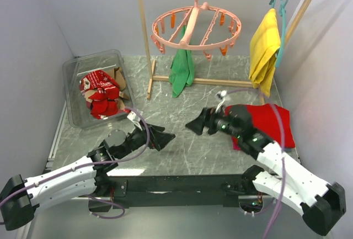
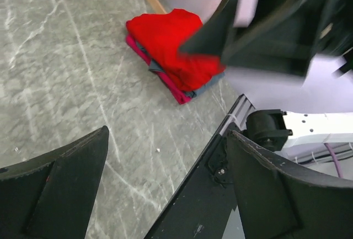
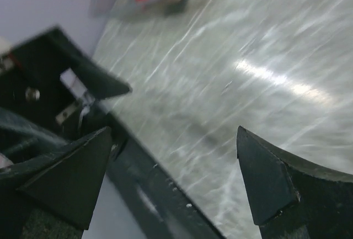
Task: Remove the socks clipped to the hanger
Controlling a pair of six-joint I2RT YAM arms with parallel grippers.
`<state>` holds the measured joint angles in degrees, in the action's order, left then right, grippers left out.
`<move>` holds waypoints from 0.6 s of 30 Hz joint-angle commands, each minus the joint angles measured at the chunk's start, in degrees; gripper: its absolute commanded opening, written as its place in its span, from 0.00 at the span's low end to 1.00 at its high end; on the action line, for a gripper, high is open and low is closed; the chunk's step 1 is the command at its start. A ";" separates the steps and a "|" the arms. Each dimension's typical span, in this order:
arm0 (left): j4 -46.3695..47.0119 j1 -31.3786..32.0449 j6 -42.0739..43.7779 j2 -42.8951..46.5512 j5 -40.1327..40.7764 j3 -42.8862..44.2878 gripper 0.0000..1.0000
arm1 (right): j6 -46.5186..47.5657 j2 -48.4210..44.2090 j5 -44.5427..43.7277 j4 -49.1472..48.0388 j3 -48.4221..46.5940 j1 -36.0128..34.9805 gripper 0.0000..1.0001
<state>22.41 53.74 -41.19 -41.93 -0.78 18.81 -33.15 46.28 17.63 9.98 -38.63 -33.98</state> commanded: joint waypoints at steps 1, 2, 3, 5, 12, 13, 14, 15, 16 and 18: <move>4.82 0.23 -3.54 2.82 2.27 -4.12 0.92 | -12.10 2.05 6.03 -27.62 11.88 -5.38 1.00; 5.27 0.23 -4.16 3.87 2.01 -5.87 0.92 | -12.55 2.58 3.67 -30.17 13.57 -7.31 1.00; 5.79 0.23 -5.29 4.31 2.01 -6.67 0.92 | -12.73 3.02 2.25 -35.59 15.41 -8.55 1.00; 6.41 0.23 -6.35 6.06 1.92 -9.12 0.92 | -14.05 2.59 -3.18 -41.06 22.17 -10.05 1.00; 5.28 0.23 -10.31 14.85 2.44 -15.99 0.93 | -19.59 -11.36 -17.59 -43.80 38.45 -10.94 1.00; 4.84 0.23 -10.58 15.91 2.53 -16.60 0.93 | -20.11 -17.22 -20.24 -39.81 40.11 -10.85 1.00; 4.31 0.23 -11.01 18.01 2.62 -17.48 0.93 | -20.20 -20.32 -22.35 -35.77 40.39 -10.93 1.00; 2.91 0.23 -11.28 18.98 3.06 -17.84 0.93 | -20.73 -23.49 -24.03 -27.55 40.48 -10.94 1.00; 2.12 0.23 -11.37 19.95 3.32 -18.19 0.93 | -23.17 -29.52 -28.22 -23.12 40.74 -11.02 1.00; -0.25 0.23 -12.07 22.50 3.85 -18.63 0.94 | -27.65 -35.18 -32.29 -10.41 40.92 -10.85 1.00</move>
<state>23.90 53.74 -50.98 -23.03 1.48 2.68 -53.36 21.71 -1.02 -20.60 -1.87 -44.66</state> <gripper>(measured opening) 0.930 0.995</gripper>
